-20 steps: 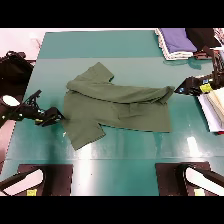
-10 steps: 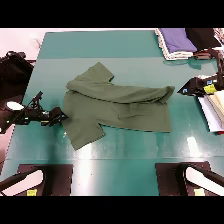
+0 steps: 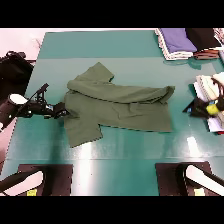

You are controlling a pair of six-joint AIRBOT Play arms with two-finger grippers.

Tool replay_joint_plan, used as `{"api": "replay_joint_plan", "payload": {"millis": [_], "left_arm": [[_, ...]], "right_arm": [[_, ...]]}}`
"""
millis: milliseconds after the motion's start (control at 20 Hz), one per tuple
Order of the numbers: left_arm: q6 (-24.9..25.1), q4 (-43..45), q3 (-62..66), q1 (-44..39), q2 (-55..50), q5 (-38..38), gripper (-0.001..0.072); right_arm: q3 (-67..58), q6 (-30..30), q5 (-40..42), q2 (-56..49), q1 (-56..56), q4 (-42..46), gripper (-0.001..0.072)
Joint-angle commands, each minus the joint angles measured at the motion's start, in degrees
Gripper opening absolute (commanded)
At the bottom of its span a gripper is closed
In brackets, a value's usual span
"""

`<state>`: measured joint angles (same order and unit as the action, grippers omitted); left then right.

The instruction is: Fold the shirts.

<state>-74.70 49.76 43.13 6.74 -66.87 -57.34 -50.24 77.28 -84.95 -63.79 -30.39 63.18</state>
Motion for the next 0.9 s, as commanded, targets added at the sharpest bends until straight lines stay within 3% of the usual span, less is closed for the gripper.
{"api": "replay_joint_plan", "payload": {"millis": [0, 250, 350, 450, 500, 600, 850], "left_arm": [[0.2, 0.7, 2.5, -0.2, 0.0, -1.9, 0.0023], [0.2, 0.8, 2.5, -0.2, 0.0, -1.8, 0.0024], [0.2, 0.8, 2.4, -0.2, 0.0, -1.8, 0.0024], [0.2, 0.8, 2.5, -0.2, 0.0, -2.1, 0.0024], [0.2, 0.9, 2.7, -0.2, 0.0, -3.0, 0.0023], [0.2, 0.9, 4.5, -0.2, 1.3, -6.0, 0.0023], [-2.1, 2.5, 18.0, 0.0, 16.7, -9.3, 0.0023]], "right_arm": [[14.1, -1.0, 5.8, -0.7, -5.8, -3.1, 0.0478], [21.8, -4.1, 14.0, -5.3, -2.2, -14.2, 0.0444], [20.9, -4.1, 15.6, -6.9, 2.6, -14.1, 0.0391], [18.5, -4.1, 16.3, -8.0, 8.3, -14.0, 0.0233], [16.8, -4.1, 16.5, -8.0, 10.9, -13.5, 0.0119], [12.9, -4.3, 16.2, -5.6, 14.7, -12.1, 0.0020], [-3.9, -4.2, 11.8, 8.9, 15.6, -10.7, 0.0019]]}}
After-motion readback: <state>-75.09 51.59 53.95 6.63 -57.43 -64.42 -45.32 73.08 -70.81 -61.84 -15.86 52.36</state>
